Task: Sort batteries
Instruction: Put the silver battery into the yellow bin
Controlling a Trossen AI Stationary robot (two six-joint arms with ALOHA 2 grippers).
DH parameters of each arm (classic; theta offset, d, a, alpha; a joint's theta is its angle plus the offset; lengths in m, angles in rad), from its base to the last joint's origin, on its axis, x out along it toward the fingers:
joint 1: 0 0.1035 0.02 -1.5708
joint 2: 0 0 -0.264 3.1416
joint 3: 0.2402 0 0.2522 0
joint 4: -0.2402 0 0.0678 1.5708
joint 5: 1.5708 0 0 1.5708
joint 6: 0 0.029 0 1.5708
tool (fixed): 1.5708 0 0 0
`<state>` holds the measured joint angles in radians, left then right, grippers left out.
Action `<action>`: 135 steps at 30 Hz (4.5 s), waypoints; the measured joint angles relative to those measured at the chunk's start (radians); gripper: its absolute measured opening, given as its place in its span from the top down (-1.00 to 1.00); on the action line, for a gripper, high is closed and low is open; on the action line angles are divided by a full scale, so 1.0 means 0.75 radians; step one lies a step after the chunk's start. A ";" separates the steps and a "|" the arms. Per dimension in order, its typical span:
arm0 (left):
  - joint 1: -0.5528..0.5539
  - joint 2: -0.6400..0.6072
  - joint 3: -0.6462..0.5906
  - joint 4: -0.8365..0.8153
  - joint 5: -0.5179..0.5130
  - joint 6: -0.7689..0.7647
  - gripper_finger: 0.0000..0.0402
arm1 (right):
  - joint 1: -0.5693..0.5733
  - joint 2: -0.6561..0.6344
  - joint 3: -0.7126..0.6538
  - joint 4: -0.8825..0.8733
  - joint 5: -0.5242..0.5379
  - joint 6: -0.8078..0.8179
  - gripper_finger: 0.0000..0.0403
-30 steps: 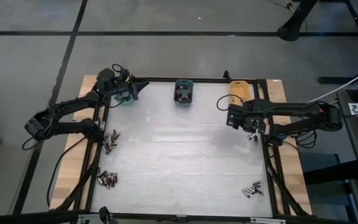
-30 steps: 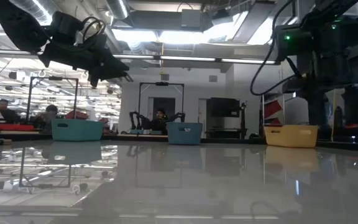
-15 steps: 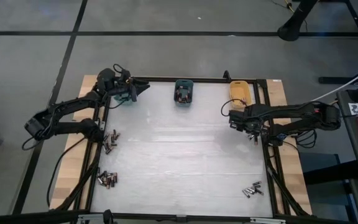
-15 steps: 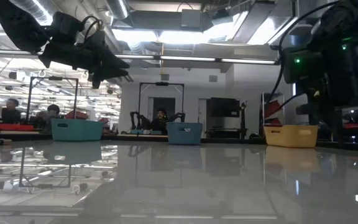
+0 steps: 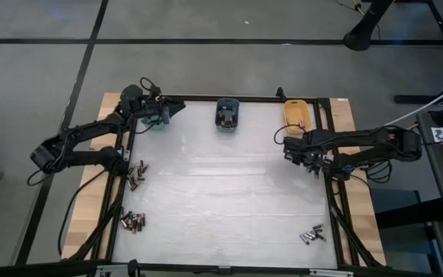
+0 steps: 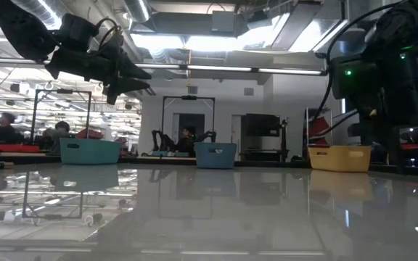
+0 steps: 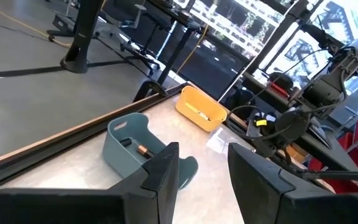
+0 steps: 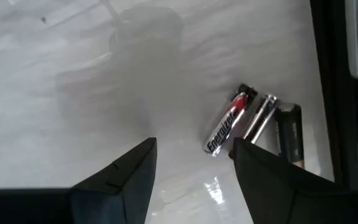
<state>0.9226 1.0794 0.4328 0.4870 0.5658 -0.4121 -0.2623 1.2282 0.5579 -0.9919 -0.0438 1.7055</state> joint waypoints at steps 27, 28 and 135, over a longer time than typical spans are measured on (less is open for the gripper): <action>0.000 0.001 0.000 -0.018 0.035 -0.030 0.36 | 0.054 -0.002 -0.111 0.182 0.248 0.275 0.49; 0.000 0.001 0.000 -0.018 0.035 -0.034 0.36 | 0.054 -0.002 -0.106 0.197 0.240 0.262 0.49; -0.212 0.000 0.000 -0.017 -0.106 -0.119 0.36 | -0.891 0.690 0.896 0.009 0.246 -2.232 0.66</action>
<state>0.7639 1.0797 0.4328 0.4739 0.4866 -0.5014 -0.9302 1.7454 1.2302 -0.9852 0.1410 0.0317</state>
